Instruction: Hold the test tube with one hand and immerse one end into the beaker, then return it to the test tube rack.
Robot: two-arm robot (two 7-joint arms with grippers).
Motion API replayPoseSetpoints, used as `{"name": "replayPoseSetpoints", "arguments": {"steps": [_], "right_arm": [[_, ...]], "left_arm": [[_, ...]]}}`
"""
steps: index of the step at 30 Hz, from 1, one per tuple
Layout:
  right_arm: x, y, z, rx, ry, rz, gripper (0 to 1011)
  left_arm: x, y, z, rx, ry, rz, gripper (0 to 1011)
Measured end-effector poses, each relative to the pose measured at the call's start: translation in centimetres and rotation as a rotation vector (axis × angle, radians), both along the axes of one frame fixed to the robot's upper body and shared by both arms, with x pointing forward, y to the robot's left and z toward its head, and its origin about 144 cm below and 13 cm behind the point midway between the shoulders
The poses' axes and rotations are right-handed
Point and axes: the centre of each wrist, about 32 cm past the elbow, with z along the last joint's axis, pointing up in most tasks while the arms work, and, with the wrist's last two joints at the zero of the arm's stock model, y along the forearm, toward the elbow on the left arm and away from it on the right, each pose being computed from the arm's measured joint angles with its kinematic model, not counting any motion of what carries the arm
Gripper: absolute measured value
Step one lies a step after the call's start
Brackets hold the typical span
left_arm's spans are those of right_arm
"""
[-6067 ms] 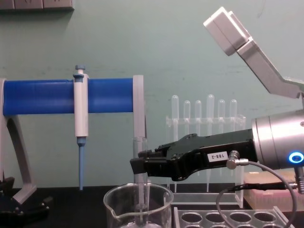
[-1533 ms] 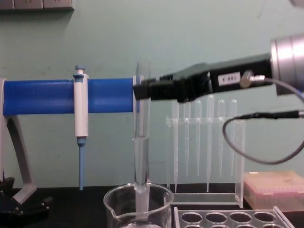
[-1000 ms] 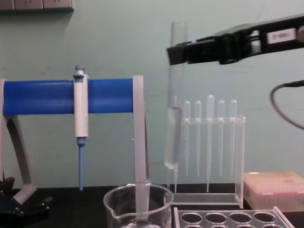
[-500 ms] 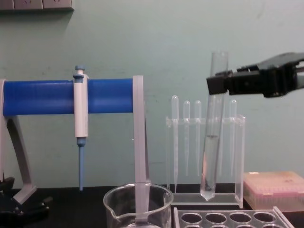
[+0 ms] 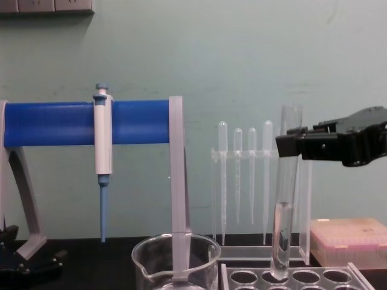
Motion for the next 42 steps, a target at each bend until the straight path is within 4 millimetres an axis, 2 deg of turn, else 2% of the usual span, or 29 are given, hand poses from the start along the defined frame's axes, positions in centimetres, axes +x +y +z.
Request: {"name": "replayPoseSetpoints", "arguments": {"steps": [18, 34, 42], "right_arm": [[0.5, 0.4, -2.2, 0.017, 0.03, -0.027, 223], [0.7, 0.6, -5.2, 0.053, 0.054, -0.07, 222], [0.7, 0.5, -5.9, 0.062, 0.062, -0.081, 222]], "left_arm": [[0.0, 0.0, 0.0, 0.0, 0.0, 0.0, 1000], [0.0, 0.0, 0.0, 0.0, 0.0, 0.0, 1000], [0.0, 0.0, 0.0, 0.0, 0.0, 0.0, 1000]]}}
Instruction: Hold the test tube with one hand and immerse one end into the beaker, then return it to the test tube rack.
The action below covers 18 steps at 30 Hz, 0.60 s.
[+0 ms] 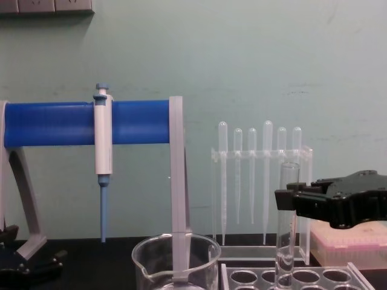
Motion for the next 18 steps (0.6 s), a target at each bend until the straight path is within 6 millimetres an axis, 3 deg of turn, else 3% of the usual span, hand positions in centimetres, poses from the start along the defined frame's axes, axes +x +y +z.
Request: {"name": "replayPoseSetpoints", "arguments": {"steps": [18], "right_arm": [[0.19, 0.02, -0.91, -0.009, 0.021, -0.006, 222]], "left_arm": [[0.0, 0.0, 0.0, 0.0, 0.0, 0.0, 1000]]}}
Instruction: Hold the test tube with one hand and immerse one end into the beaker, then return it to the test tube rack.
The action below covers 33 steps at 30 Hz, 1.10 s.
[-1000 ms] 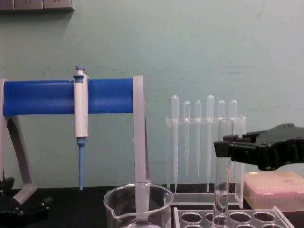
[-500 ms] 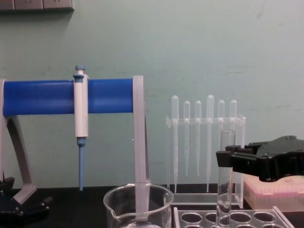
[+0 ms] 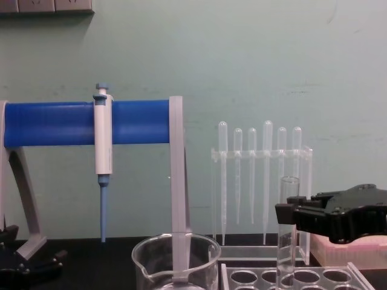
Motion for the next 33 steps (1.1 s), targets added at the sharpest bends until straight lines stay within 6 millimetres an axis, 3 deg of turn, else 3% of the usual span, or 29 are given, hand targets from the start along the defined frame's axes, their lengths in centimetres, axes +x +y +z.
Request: {"name": "replayPoseSetpoints", "arguments": {"steps": [15, 18, 33], "right_arm": [[0.03, 0.11, -0.08, -0.002, 0.005, 0.001, 222], [0.03, 0.11, -0.08, -0.002, 0.005, 0.001, 282], [-0.42, 0.18, 0.6, 0.019, -0.037, 0.009, 768]], "left_arm": [[0.0, 0.0, 0.0, 0.0, 0.0, 0.0, 1000], [0.0, 0.0, 0.0, 0.0, 0.0, 0.0, 1000], [0.0, 0.0, 0.0, 0.0, 0.0, 0.0, 1000]]}}
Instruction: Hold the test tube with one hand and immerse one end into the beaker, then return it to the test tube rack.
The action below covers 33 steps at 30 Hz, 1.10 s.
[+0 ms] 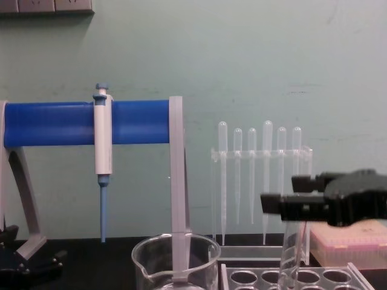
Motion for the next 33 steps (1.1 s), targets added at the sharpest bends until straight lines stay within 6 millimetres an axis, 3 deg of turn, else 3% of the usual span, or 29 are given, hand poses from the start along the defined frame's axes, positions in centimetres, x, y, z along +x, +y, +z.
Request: {"name": "replayPoseSetpoints", "arguments": {"steps": [8, 19, 33], "right_arm": [[-1.0, -0.2, 1.5, 0.064, -0.091, -0.049, 998], [-1.6, -0.4, 0.6, 0.16, -0.156, -0.269, 1000], [-0.8, -0.1, -3.7, 0.18, -0.22, -0.561, 1002]], "left_arm": [[0.0, 0.0, 0.0, 0.0, 0.0, 0.0, 1000], [0.0, 0.0, 0.0, 0.0, 0.0, 0.0, 1000], [0.0, 0.0, 0.0, 0.0, 0.0, 0.0, 1000]]}}
